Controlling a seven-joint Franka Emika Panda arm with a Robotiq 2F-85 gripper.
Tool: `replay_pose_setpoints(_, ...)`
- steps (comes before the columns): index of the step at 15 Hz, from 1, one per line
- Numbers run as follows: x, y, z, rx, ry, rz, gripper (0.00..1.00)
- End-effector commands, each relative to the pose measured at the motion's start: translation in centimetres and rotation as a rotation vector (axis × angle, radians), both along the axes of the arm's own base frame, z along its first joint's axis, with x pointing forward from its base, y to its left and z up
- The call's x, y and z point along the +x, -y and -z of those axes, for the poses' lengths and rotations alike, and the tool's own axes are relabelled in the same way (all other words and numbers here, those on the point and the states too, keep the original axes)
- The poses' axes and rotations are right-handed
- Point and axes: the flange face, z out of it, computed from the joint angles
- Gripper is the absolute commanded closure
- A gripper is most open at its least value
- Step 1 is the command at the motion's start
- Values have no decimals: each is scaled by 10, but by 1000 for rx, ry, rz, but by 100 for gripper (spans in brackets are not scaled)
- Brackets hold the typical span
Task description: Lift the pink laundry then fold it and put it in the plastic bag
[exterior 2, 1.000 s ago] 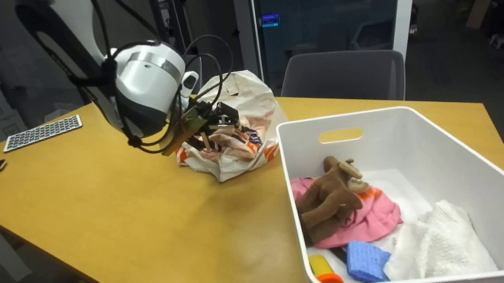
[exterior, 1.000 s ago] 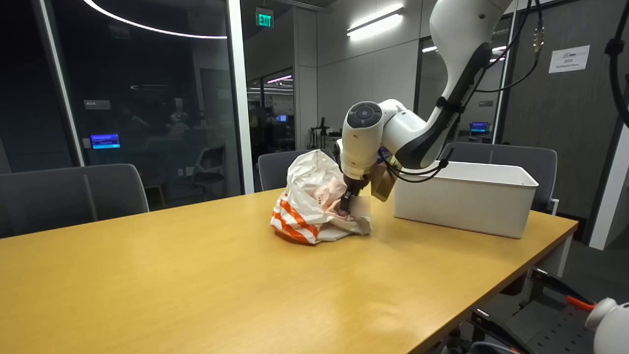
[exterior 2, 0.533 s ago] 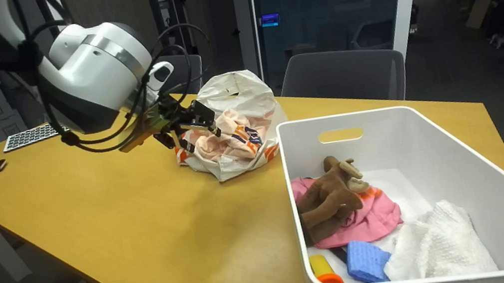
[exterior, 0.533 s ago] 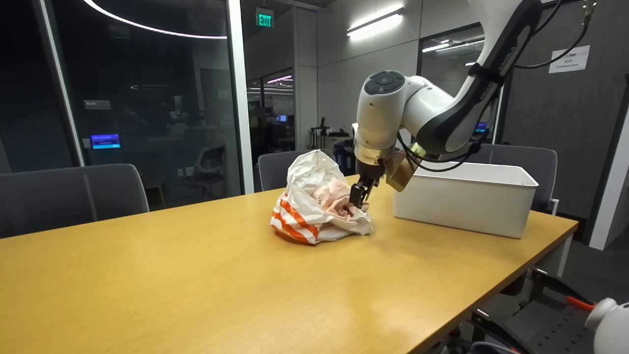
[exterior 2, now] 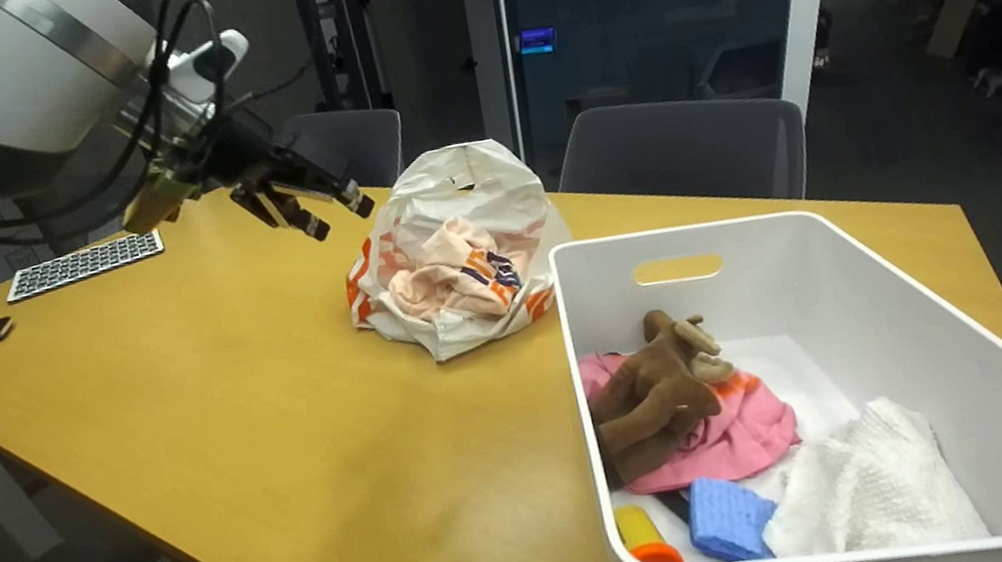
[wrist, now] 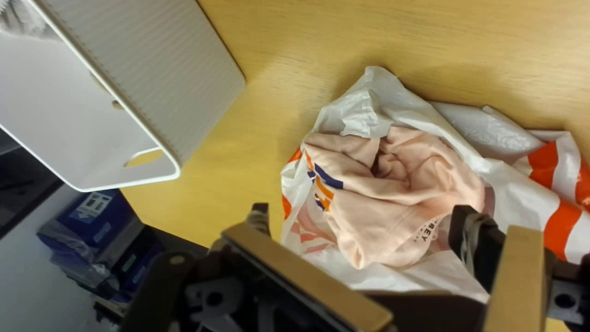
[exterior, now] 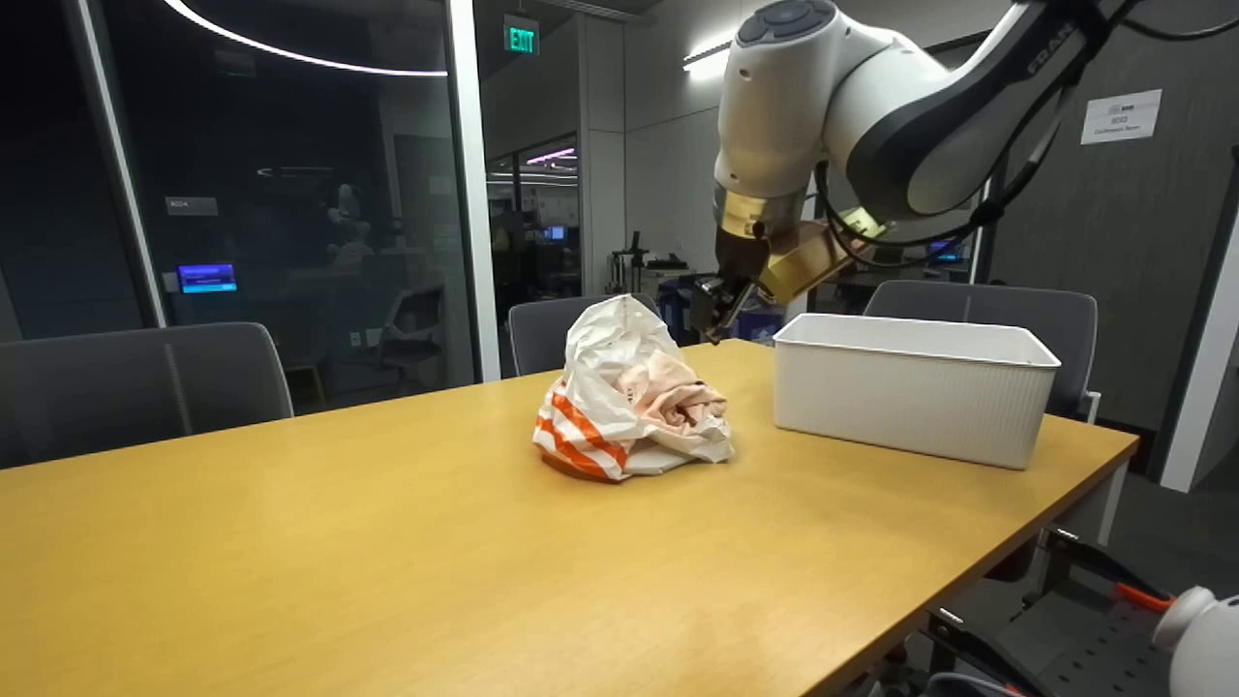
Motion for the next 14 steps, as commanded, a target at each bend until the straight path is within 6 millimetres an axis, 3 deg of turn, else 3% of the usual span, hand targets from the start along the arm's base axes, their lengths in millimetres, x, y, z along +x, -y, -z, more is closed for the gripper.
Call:
replay_pose_setpoints(1,-24,2,-46,19,45,125,0)
replay_pose_setpoints(4,-29,5,-61,46,7,172,0)
replay_pose_setpoints(14,-25,5,-53,59,-32,158,0)
